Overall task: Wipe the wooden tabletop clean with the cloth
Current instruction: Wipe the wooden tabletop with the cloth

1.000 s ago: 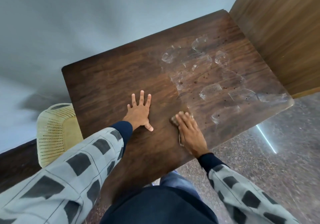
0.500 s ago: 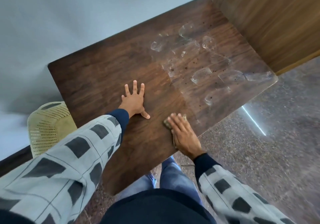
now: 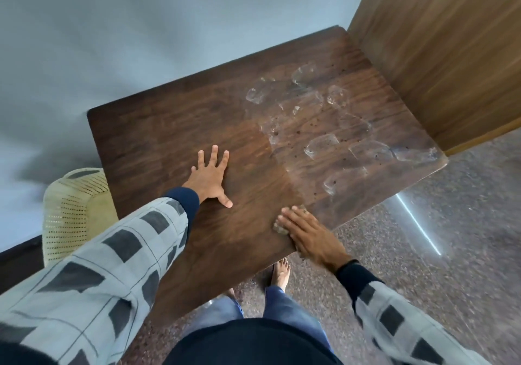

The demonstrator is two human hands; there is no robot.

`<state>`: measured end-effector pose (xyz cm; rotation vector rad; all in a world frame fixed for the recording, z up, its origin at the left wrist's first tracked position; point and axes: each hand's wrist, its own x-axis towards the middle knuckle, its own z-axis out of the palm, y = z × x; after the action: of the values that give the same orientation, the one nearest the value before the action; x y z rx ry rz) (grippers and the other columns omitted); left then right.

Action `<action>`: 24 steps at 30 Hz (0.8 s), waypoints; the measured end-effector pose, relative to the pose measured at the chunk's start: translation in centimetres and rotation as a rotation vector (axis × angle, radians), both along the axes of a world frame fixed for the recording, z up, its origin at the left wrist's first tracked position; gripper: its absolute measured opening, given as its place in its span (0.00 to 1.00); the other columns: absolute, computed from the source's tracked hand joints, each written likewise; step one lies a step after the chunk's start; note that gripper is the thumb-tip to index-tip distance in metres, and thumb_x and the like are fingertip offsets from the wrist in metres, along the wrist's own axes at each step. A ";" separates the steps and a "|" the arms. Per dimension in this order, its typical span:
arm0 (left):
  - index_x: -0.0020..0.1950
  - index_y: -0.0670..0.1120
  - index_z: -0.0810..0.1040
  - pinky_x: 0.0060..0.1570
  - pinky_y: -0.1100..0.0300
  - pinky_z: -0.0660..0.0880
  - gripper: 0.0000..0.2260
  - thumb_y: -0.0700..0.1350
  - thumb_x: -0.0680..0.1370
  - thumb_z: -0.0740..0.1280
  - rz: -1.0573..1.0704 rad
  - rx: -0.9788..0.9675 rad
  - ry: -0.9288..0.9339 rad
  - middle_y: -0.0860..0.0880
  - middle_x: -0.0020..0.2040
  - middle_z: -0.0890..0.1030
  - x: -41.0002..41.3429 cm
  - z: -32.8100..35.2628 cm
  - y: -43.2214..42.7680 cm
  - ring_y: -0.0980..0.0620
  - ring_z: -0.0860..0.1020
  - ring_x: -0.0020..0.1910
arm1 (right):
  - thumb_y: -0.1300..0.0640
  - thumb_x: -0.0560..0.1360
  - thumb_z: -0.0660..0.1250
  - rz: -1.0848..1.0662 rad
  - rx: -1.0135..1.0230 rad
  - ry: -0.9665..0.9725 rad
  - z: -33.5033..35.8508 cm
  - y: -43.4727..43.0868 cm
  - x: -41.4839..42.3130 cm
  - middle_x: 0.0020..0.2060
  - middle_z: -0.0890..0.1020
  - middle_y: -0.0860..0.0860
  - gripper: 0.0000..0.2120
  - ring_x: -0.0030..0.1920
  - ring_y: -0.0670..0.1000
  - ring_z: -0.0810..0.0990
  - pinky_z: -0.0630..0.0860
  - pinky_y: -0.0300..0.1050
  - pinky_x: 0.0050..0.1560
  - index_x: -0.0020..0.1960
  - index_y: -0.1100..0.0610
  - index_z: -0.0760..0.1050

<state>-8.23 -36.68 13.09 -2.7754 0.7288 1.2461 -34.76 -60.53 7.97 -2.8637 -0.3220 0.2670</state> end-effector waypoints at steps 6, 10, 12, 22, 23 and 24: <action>0.80 0.53 0.31 0.72 0.31 0.51 0.69 0.61 0.60 0.82 -0.001 0.039 -0.007 0.48 0.78 0.26 0.0 0.3 -0.4 0.33 0.32 0.77 | 0.54 0.85 0.47 -0.313 0.061 0.007 -1.2 3.1 4.2 0.81 0.52 0.53 0.25 0.81 0.56 0.44 0.51 0.59 0.79 0.82 0.53 0.51; 0.79 0.55 0.30 0.72 0.31 0.51 0.70 0.61 0.59 0.83 0.019 0.058 0.001 0.49 0.77 0.25 0.0 0.1 -0.7 0.34 0.31 0.77 | 0.54 0.84 0.52 0.188 0.037 -0.056 -1.2 -2.0 1.5 0.82 0.52 0.52 0.28 0.81 0.55 0.46 0.47 0.55 0.80 0.82 0.51 0.49; 0.79 0.55 0.30 0.73 0.31 0.50 0.70 0.60 0.59 0.83 0.019 0.064 0.011 0.50 0.77 0.24 0.0 0.1 -0.8 0.35 0.30 0.76 | 0.56 0.83 0.53 0.056 0.014 -0.042 -1.3 -4.4 3.0 0.81 0.52 0.53 0.29 0.81 0.56 0.45 0.51 0.59 0.80 0.82 0.53 0.48; 0.79 0.55 0.29 0.73 0.33 0.51 0.69 0.61 0.60 0.83 0.012 0.096 0.001 0.50 0.77 0.24 0.2 0.3 -0.9 0.36 0.30 0.77 | 0.54 0.84 0.50 0.068 0.060 -0.046 -1.4 -5.0 3.8 0.81 0.53 0.52 0.27 0.81 0.55 0.47 0.54 0.58 0.79 0.82 0.53 0.50; 0.79 0.55 0.29 0.73 0.33 0.51 0.70 0.60 0.60 0.83 0.010 0.096 0.007 0.50 0.77 0.24 0.3 0.3 -0.9 0.36 0.30 0.76 | 0.55 0.84 0.51 -0.068 0.088 -0.042 -1.3 -4.8 5.2 0.81 0.54 0.52 0.27 0.81 0.55 0.48 0.54 0.58 0.79 0.82 0.53 0.51; 0.79 0.55 0.29 0.73 0.33 0.50 0.70 0.60 0.60 0.83 0.010 0.094 0.007 0.50 0.77 0.24 0.3 0.2 -0.9 0.36 0.30 0.76 | 0.57 0.84 0.53 -0.233 0.128 -0.039 -1.2 -3.9 6.8 0.81 0.56 0.52 0.27 0.81 0.55 0.49 0.53 0.58 0.79 0.81 0.53 0.54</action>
<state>-7.91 -37.56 13.29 -2.7044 0.6395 1.2585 -27.94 -64.45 6.74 -2.7490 -0.0100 0.1417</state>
